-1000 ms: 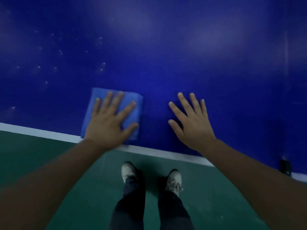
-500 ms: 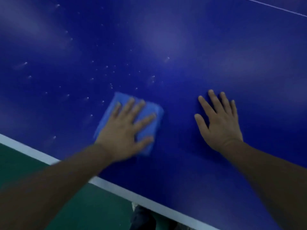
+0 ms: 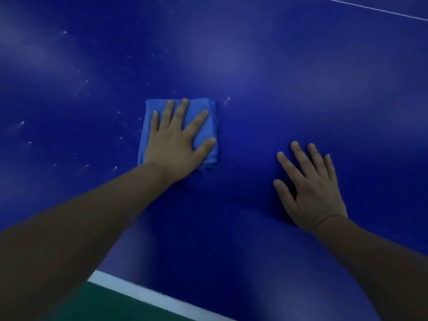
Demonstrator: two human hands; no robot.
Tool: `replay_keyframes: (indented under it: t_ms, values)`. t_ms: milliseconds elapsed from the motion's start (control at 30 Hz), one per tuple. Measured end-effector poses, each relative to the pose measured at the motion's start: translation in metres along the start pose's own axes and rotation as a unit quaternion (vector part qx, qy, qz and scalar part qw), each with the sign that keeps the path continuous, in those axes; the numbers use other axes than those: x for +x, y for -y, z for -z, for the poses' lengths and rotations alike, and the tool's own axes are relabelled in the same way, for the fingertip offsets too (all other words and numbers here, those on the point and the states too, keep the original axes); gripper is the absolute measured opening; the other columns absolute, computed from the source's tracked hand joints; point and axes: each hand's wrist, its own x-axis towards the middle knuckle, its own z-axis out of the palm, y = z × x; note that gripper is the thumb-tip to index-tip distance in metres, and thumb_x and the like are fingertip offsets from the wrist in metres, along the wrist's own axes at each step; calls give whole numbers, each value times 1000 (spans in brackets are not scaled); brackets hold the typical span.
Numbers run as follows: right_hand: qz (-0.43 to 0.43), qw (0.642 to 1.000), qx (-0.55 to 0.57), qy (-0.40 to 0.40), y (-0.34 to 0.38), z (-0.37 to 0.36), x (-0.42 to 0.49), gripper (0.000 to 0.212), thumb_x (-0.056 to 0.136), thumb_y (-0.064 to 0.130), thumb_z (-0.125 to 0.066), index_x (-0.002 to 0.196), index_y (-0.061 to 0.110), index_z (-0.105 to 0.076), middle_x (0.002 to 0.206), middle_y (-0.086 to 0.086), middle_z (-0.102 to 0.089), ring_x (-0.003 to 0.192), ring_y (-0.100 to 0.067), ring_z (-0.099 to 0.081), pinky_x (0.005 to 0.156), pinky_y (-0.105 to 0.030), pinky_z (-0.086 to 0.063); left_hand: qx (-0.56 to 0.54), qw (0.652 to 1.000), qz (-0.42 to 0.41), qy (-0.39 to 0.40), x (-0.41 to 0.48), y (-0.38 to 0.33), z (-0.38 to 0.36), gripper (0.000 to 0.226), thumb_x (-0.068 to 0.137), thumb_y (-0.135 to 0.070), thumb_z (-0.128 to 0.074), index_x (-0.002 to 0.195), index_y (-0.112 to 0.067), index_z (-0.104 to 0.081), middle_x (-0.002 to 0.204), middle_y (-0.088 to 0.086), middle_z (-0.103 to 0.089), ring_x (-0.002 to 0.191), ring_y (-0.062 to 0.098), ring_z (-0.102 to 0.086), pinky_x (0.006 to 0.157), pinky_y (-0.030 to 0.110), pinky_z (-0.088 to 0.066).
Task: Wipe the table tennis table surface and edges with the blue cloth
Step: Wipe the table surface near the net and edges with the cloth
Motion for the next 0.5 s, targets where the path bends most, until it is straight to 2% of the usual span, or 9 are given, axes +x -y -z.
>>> replay_keyframes:
  t_ms: [33, 67, 100, 167, 233, 300, 400, 433, 500]
  values:
    - [-2, 1000, 0, -1, 0, 0, 0, 64, 99, 57, -26, 155, 25, -35, 166, -3, -21, 154, -32, -12, 123, -56, -9, 2, 1000, 16, -2, 2, -9, -2, 76, 91, -75, -11, 158, -41, -15, 169, 7, -6, 155, 34, 1, 122, 55, 3]
    - [-3, 1000, 0, -2, 0, -1, 0, 64, 99, 57, -26, 155, 26, -36, 166, -3, -21, 154, -32, -12, 123, -56, -10, 0, 1000, -17, -11, -9, -24, -7, 74, 92, -74, -14, 158, -40, -17, 169, 8, -8, 155, 36, -1, 122, 56, 3]
    - [-3, 1000, 0, -3, 0, -1, 0, 64, 99, 56, -27, 154, 25, -37, 166, -3, -22, 154, -32, -14, 123, -57, -11, -16, 995, -94, -10, -33, -42, -13, 71, 94, -72, -21, 157, -40, -22, 168, 10, -13, 154, 38, -5, 122, 56, 1]
    - [-4, 1000, 3, -9, 0, 1, 1, 64, 98, 55, -29, 153, 24, -40, 165, -4, -25, 153, -34, -17, 122, -58, -14, -38, 962, -269, -4, -84, -61, -23, 67, 96, -69, -35, 156, -40, -31, 168, 7, -18, 154, 37, -11, 122, 58, -4]
    - [-5, 1000, 5, -7, 2, 3, 1, 64, 98, 55, -30, 153, 24, -41, 164, -4, -26, 152, -33, -18, 122, -58, -14, -18, 944, -330, 4, -78, -43, -19, 66, 95, -69, -39, 154, -40, -33, 167, 7, -22, 153, 36, -17, 122, 59, -10]
    - [-7, 1000, 9, -3, 3, 3, 0, 64, 98, 56, -29, 153, 26, -39, 165, -2, -25, 153, -31, -16, 123, -55, -11, 3, 969, -247, -24, -31, -18, -13, 69, 94, -69, -35, 155, -38, -32, 164, 11, -27, 151, 39, -23, 120, 60, -14]
    - [-9, 1000, 15, 0, 2, 4, 0, 64, 98, 57, -28, 154, 27, -39, 165, -1, -24, 154, -29, -13, 124, -54, -9, 0, 1000, -30, 2, 34, 7, 4, 79, 88, -77, -13, 158, -41, -18, 169, 6, -10, 155, 34, -4, 122, 56, 0]
    - [-9, 1000, 13, 1, 2, 3, 0, 64, 98, 57, -28, 154, 27, -38, 165, -1, -23, 154, -29, -13, 124, -54, -9, -1, 1000, -4, 3, 39, 1, 3, 80, 87, -78, -9, 158, -42, -15, 169, 5, -5, 155, 33, 0, 122, 55, 3]
    - [-10, 1000, 11, 4, 2, 3, 0, 64, 98, 58, -28, 154, 28, -38, 166, 0, -23, 154, -29, -12, 124, -53, -9, 7, 998, -55, -9, 24, -25, -4, 78, 89, -75, -14, 158, -39, -20, 168, 9, -10, 154, 38, -4, 122, 57, -1]
